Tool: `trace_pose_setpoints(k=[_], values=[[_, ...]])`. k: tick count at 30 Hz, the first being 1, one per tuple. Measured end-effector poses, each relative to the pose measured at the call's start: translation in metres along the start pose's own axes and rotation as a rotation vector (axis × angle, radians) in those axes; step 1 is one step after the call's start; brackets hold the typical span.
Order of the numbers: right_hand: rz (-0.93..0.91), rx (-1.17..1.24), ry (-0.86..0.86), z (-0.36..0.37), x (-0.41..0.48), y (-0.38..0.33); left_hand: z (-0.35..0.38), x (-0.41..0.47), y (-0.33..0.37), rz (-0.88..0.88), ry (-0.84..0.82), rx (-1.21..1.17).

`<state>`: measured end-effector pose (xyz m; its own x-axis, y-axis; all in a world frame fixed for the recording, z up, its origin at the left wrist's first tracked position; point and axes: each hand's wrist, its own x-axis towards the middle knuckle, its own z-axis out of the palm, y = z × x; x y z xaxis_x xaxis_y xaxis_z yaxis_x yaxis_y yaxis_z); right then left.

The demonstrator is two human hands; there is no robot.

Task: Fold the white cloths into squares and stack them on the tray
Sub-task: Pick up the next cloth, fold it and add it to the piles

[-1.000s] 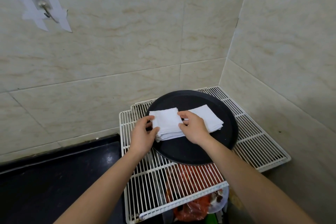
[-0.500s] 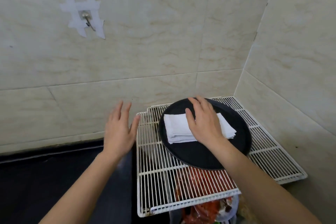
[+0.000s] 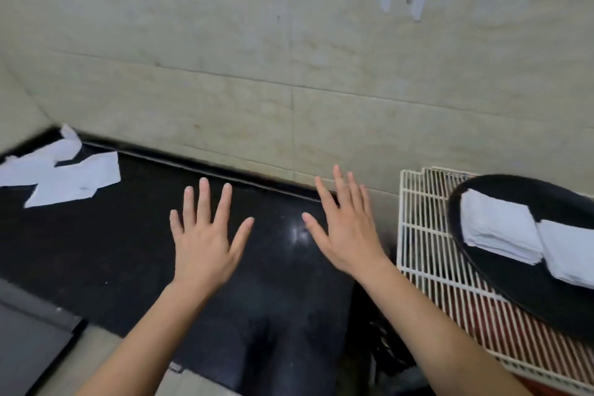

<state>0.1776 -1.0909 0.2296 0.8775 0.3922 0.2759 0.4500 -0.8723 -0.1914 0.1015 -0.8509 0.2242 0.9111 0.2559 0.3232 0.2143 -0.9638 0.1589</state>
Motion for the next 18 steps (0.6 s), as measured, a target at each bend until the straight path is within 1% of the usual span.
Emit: trace_pose_setpoints(k=[2,5,9,12,14,18], values=[[-0.059,-0.007,-0.006,0.012,0.011,-0.048,-0.016,-0.004,-0.048,-0.05,0.025,-0.006],[-0.089,0.013,0.006,0.034,0.031,-0.113,-0.033,-0.014,-0.12,-0.106,0.045,0.006],[-0.119,0.103,-0.016,0.075,0.056,-0.242,-0.062,-0.031,-0.243,-0.143,0.057,0.047],[-0.193,0.153,-0.066,0.104,0.07,-0.347,-0.085,-0.046,-0.332,-0.204,0.062,0.075],[-0.254,0.168,-0.113,0.118,0.072,-0.403,-0.096,-0.058,-0.38,-0.233,0.055,0.084],[-0.35,0.175,-0.156,0.144,0.079,-0.478,-0.104,-0.07,-0.455,-0.265,0.033,0.109]])
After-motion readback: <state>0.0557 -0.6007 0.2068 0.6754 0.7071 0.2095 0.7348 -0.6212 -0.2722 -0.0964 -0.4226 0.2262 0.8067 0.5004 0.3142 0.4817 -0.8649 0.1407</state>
